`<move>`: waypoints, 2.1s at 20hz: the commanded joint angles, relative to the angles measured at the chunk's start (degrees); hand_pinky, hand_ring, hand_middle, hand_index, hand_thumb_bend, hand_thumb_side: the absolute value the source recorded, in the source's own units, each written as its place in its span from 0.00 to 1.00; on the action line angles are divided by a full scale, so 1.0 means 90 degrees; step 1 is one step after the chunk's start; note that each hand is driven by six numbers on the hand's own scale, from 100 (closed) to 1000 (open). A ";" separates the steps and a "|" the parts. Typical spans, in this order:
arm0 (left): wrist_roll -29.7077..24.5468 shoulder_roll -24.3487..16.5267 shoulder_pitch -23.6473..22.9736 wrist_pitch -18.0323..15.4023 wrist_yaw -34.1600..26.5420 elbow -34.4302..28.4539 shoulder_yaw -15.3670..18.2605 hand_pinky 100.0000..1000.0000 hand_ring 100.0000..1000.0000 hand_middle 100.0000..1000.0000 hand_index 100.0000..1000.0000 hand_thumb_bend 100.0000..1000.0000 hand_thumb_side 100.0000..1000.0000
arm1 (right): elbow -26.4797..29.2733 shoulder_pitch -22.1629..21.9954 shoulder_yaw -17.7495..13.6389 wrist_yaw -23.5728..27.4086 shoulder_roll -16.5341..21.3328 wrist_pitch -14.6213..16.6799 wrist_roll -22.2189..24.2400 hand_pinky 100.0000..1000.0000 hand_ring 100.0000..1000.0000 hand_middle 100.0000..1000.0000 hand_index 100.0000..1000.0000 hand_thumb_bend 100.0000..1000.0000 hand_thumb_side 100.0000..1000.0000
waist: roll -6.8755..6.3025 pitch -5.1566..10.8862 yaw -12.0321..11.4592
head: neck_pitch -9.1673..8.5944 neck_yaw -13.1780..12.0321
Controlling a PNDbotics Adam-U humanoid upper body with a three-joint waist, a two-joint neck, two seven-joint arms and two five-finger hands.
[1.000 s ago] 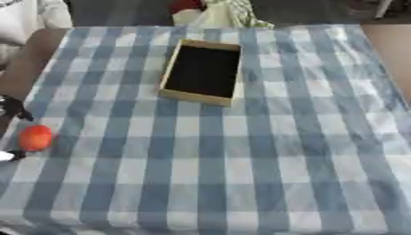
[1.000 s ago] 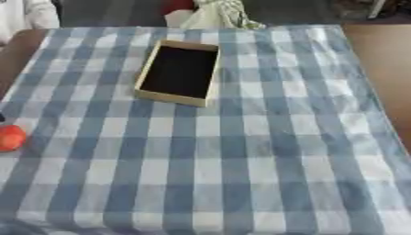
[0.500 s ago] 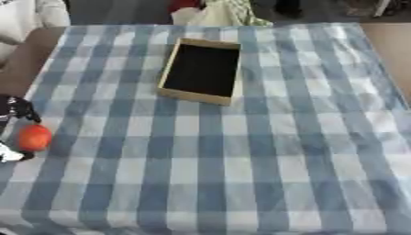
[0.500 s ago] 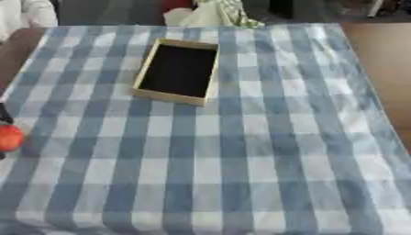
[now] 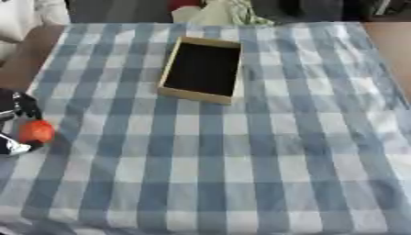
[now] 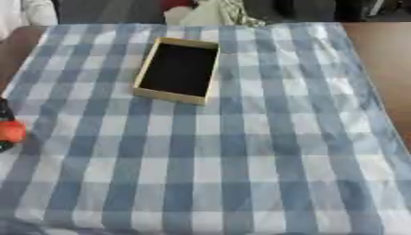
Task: Pick up objects on the table and place them in the box.
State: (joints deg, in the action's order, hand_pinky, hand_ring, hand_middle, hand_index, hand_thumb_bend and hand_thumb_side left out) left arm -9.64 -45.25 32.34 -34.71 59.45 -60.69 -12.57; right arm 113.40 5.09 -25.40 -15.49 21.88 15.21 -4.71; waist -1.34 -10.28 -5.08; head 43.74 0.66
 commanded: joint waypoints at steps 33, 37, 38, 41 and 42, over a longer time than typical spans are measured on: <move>-0.0396 -0.0123 0.0113 -0.0177 -0.0324 -0.0290 0.0076 0.00 0.00 0.00 0.03 0.25 0.34 | 0.0133 0.0033 -0.0084 0.0005 0.0064 -0.0146 -0.0067 0.72 0.73 0.66 0.75 0.00 0.58 | -0.0002 0.0089 -0.0003 | 0.0042 -0.0017; -0.0486 -0.0158 0.0112 -0.0091 -0.0416 -0.0353 0.0133 0.00 0.12 0.07 0.11 0.19 0.31 | 0.0133 0.0029 -0.0084 -0.0008 0.0067 -0.0152 -0.0063 0.72 0.73 0.66 0.74 0.00 0.58 | -0.0007 0.0094 -0.0005 | 0.0042 -0.0014; -0.0486 -0.0175 0.0095 -0.0041 -0.0456 -0.0393 0.0155 0.00 0.16 0.11 0.14 0.19 0.30 | 0.0133 0.0026 -0.0085 -0.0013 0.0072 -0.0154 -0.0060 0.72 0.73 0.66 0.74 0.00 0.58 | -0.0006 0.0095 -0.0005 | 0.0042 -0.0006; -0.0650 -0.0276 0.0039 -0.0026 -0.0616 -0.0601 0.0212 0.37 0.50 0.44 0.65 0.30 0.40 | 0.0133 0.0023 -0.0088 -0.0029 0.0086 -0.0149 -0.0059 0.72 0.73 0.66 0.74 0.00 0.58 | -0.0006 0.0101 -0.0014 | 0.0042 0.0006; -0.0741 -0.0327 0.0025 -0.0033 -0.0602 -0.0679 0.0239 0.48 0.61 0.54 0.76 0.35 0.44 | 0.0133 0.0022 -0.0087 -0.0033 0.0086 -0.0149 -0.0055 0.72 0.73 0.65 0.74 0.00 0.58 | -0.0007 0.0103 -0.0021 | 0.0042 0.0010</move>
State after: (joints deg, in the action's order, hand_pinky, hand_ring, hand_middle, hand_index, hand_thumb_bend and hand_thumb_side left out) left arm -15.57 -45.28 32.06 -35.04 54.62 -65.32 -11.48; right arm 113.40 5.03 -25.73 -15.52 21.47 13.94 -5.20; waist -1.35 -10.22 -5.18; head 43.74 0.65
